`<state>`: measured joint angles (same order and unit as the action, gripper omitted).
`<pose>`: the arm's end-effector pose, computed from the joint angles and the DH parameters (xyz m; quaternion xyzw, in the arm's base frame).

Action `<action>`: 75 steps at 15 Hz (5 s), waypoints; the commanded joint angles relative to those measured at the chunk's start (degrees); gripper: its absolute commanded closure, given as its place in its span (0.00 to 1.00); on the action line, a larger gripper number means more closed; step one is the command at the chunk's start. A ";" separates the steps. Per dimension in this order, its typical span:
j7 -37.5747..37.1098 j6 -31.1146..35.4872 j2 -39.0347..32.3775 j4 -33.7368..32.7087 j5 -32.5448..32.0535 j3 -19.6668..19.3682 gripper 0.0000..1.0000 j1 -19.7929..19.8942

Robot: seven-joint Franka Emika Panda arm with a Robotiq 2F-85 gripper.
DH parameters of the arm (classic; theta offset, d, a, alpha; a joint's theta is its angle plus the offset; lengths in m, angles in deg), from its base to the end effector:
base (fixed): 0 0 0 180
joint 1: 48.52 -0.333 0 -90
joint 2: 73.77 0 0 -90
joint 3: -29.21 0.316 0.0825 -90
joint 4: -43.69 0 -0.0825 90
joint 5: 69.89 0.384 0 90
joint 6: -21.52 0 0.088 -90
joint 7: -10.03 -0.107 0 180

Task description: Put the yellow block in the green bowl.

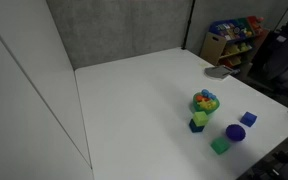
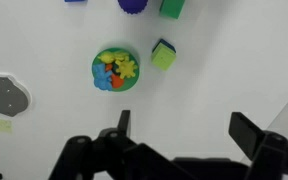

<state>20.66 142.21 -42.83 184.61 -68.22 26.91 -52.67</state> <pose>0.4036 0.0132 0.5039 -0.9900 -0.1039 -0.0945 0.0165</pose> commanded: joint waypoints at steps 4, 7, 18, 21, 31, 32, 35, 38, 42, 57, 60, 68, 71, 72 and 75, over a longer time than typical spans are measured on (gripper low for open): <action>0.09 -0.19 0.01 -0.21 0.14 0.23 0.00 0.25; -0.72 -0.67 -1.44 -1.74 0.20 0.51 0.00 0.31; -8.30 4.43 -16.30 -10.17 -1.79 2.89 0.00 1.96; -11.98 6.45 -22.56 -11.88 -4.33 3.42 0.00 2.98; -21.59 8.65 -39.16 -17.54 -2.57 4.26 0.00 1.13; -22.15 9.22 -40.39 -17.79 -2.54 4.48 0.00 0.79; -23.83 12.13 -43.87 -17.39 -1.99 5.03 0.00 -0.47; -26.31 15.71 -47.15 -17.10 -1.58 4.95 0.00 -1.58; -29.30 20.32 -52.48 -17.16 -2.10 4.25 0.00 -2.92; -40.92 30.39 -67.37 -19.93 -5.83 -4.97 0.00 -14.18; -42.34 29.66 -66.98 -19.64 -5.62 -6.08 0.00 -15.38; -43.65 27.79 -61.09 -15.44 -8.02 -8.08 0.00 -17.39; -45.85 27.95 -61.56 -15.06 -11.14 -9.65 0.00 -18.21; -46.33 28.33 -62.15 -15.07 -11.85 -9.75 0.00 -18.06; -46.86 29.14 -63.18 -14.98 -13.34 -9.28 0.00 -17.69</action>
<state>-24.16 170.95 -105.86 169.03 -79.44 17.96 -69.84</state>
